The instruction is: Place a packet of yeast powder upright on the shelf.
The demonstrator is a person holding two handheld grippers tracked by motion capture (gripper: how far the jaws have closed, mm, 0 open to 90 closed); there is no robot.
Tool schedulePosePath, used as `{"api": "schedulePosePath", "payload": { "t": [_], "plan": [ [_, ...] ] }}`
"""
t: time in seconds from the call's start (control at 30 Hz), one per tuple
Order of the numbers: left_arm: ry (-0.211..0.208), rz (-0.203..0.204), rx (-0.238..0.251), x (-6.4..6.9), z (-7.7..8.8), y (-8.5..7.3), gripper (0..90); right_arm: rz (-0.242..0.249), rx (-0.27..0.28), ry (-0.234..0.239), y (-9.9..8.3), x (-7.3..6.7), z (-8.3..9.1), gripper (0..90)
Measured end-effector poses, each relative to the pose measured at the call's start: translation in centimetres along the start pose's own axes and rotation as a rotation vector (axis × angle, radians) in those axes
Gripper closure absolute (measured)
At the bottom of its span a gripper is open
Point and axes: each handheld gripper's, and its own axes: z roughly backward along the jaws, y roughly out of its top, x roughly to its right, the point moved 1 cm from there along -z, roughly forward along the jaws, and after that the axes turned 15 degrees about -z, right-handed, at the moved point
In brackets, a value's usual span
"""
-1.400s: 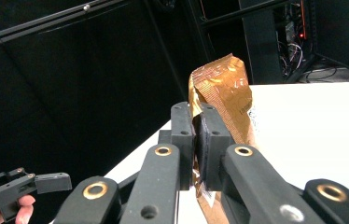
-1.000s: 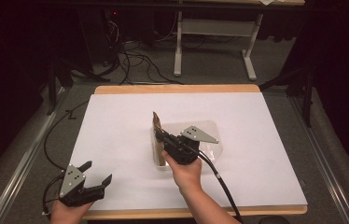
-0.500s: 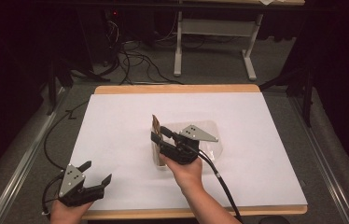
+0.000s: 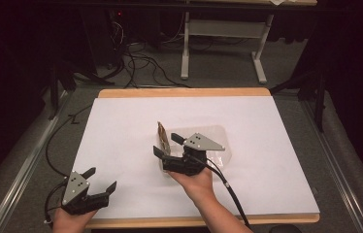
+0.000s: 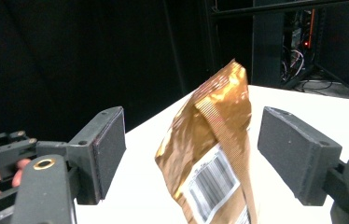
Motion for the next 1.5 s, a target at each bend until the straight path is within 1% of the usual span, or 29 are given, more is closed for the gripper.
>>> {"api": "schedulePosePath", "payload": {
  "t": [0.13, 0.23, 0.33, 0.63, 0.77, 0.9, 1.1, 1.3, 1.5],
  "plan": [
    [0.001, 0.000, 0.000, 0.0, 0.0, 0.0, 17.0, 0.008, -0.005, 0.000, -0.3, -0.1, 0.4, 23.9],
    [0.001, 0.001, 0.000, 0.0, 0.0, 0.0, 17.0, 0.017, -0.007, -0.010, -0.5, 0.0, 0.8, 23.6],
    [0.002, 0.000, -0.002, 0.1, 0.0, 0.0, 17.0, 0.037, -0.022, -0.009, -0.7, 0.1, 1.3, 22.7],
    [0.004, -0.001, -0.008, 0.1, -0.1, 0.0, 17.0, 0.042, -0.038, -0.004, -1.5, 0.7, 3.7, 23.0],
    [0.005, 0.002, -0.007, 0.2, 0.0, 0.0, 17.0, 0.051, -0.047, -0.016, -1.6, 1.3, 4.9, 22.9],
    [0.009, 0.005, -0.008, 0.2, 0.0, 0.0, 17.0, 0.051, -0.053, -0.025, -1.8, 2.2, 6.3, 22.3],
    [0.011, 0.011, -0.010, 0.1, 0.0, -0.1, 17.0, 0.066, -0.041, -0.064, -1.7, 3.8, 8.8, 23.5],
    [0.013, 0.011, -0.013, 0.0, -0.1, -0.2, 17.0, 0.100, -0.021, -0.133, -1.2, 5.8, 11.9, 26.4],
    [0.016, 0.016, -0.022, -0.2, -0.3, -0.2, 17.0, 0.110, 0.005, -0.204, -0.6, 8.3, 15.0, 29.4]
  ]
}}
